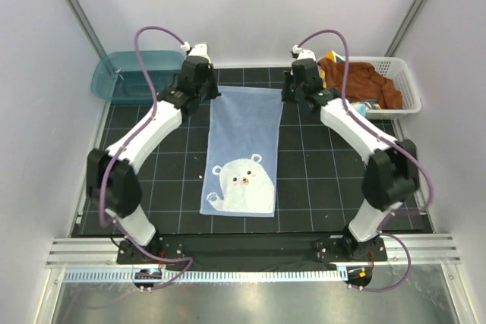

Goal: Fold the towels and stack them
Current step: Flatten out the crumpled towel, then fold the towel

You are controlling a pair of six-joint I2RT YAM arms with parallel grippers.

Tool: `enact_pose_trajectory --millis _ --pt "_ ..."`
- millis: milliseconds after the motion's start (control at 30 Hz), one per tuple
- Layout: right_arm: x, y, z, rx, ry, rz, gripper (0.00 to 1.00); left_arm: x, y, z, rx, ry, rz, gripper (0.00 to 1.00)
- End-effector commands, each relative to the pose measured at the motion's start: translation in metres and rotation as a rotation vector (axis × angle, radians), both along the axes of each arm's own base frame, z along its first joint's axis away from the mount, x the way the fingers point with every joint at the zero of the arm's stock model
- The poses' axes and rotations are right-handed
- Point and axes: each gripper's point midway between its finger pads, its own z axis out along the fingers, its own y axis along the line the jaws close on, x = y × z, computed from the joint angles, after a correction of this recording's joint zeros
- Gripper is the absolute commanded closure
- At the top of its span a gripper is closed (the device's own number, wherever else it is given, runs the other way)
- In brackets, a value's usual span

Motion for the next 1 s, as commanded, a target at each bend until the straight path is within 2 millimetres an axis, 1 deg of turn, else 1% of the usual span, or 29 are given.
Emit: enact_pose_trajectory --millis 0,33,67,100,133,167,200,233,267,300,333,367,400,433,467,500,533,633,700,733,767,800,833,867,900,933,967 --pt "0.058 -0.010 0.030 0.040 -0.114 -0.043 0.99 0.063 0.012 0.005 -0.024 -0.088 0.019 1.00" --pt "0.067 -0.008 0.026 0.038 -0.103 -0.037 0.99 0.076 0.019 0.009 -0.031 -0.099 0.041 1.00" --pt "0.081 -0.009 0.000 0.022 -0.058 -0.041 0.99 0.086 0.023 -0.001 -0.031 -0.085 0.050 1.00" --pt "0.095 -0.003 0.017 0.041 -0.094 -0.028 0.99 0.096 0.023 -0.022 -0.029 -0.049 0.047 1.00" --pt "0.101 -0.002 0.010 0.030 -0.074 -0.022 0.99 0.105 0.030 -0.029 -0.039 -0.036 0.053 1.00" --pt "0.108 0.000 0.008 0.029 -0.070 -0.019 0.99 0.113 0.033 -0.026 -0.046 -0.045 0.061 1.00" --pt "0.122 0.004 0.007 0.030 -0.076 -0.013 0.99 0.120 0.033 -0.041 -0.047 -0.023 0.060 1.00" --pt "0.125 0.006 0.005 0.031 -0.074 -0.010 0.99 0.125 0.034 -0.045 -0.053 -0.018 0.053 1.00" --pt "0.130 0.006 0.004 0.029 -0.074 -0.009 0.99 0.133 0.040 -0.038 -0.059 -0.034 0.065 1.00" --pt "0.140 0.010 0.004 0.031 -0.082 -0.007 0.99 0.138 0.043 -0.041 -0.060 -0.034 0.072 1.00" --pt "0.142 0.009 0.002 0.030 -0.073 -0.007 0.99 0.143 0.045 -0.052 -0.057 -0.017 0.071 1.00" --pt "0.146 0.010 0.000 0.030 -0.072 -0.005 0.99 0.147 0.043 -0.054 -0.066 -0.012 0.058 1.00" --pt "0.152 0.009 0.009 0.033 -0.095 -0.006 0.99 0.154 0.047 -0.048 -0.076 -0.027 0.064 1.00" --pt "0.155 0.009 -0.001 0.027 -0.074 -0.007 0.99 0.158 0.047 -0.054 -0.077 -0.018 0.062 1.00" --pt "0.157 0.008 -0.002 0.026 -0.071 -0.010 0.99 0.160 0.046 -0.053 -0.080 -0.021 0.051 1.00" --pt "0.160 0.007 0.002 0.030 -0.081 -0.008 0.99 0.161 0.046 -0.055 -0.079 -0.020 0.047 1.00" --pt "0.161 0.004 -0.001 0.032 -0.076 -0.011 0.99 0.163 0.045 -0.053 -0.079 -0.024 0.043 1.00" --pt "0.159 0.004 -0.006 0.033 -0.071 -0.009 0.99 0.162 0.044 -0.054 -0.086 -0.019 0.038 1.00" --pt "0.153 0.003 -0.005 0.037 -0.075 -0.005 0.99 0.158 0.044 -0.050 -0.090 -0.023 0.038 1.00" --pt "0.150 0.003 -0.006 0.039 -0.073 -0.006 0.99 0.153 0.044 -0.058 -0.087 -0.002 0.039 1.00" --pt "0.146 0.002 0.003 0.044 -0.085 -0.005 0.99 0.148 0.045 -0.051 -0.091 -0.011 0.039 1.00" --pt "0.140 0.001 -0.008 0.038 -0.063 -0.002 0.99 0.145 0.045 -0.049 -0.094 -0.014 0.040 1.00" --pt "0.138 0.000 -0.007 0.041 -0.064 -0.005 0.99 0.142 0.047 -0.049 -0.090 -0.015 0.050 1.00" --pt "0.130 -0.001 -0.011 0.048 -0.050 -0.003 0.99 0.135 0.046 -0.050 -0.086 -0.008 0.049 1.00" --pt "0.127 -0.001 -0.008 0.055 -0.056 -0.002 0.99 0.131 0.045 -0.050 -0.081 -0.006 0.045 1.00" --pt "0.123 -0.001 -0.008 0.061 -0.054 0.000 0.99 0.127 0.041 -0.050 -0.075 -0.004 0.037 1.00" --pt "0.116 -0.003 -0.020 0.064 -0.028 -0.003 0.99 0.120 0.042 -0.057 -0.061 0.011 0.035 1.00"
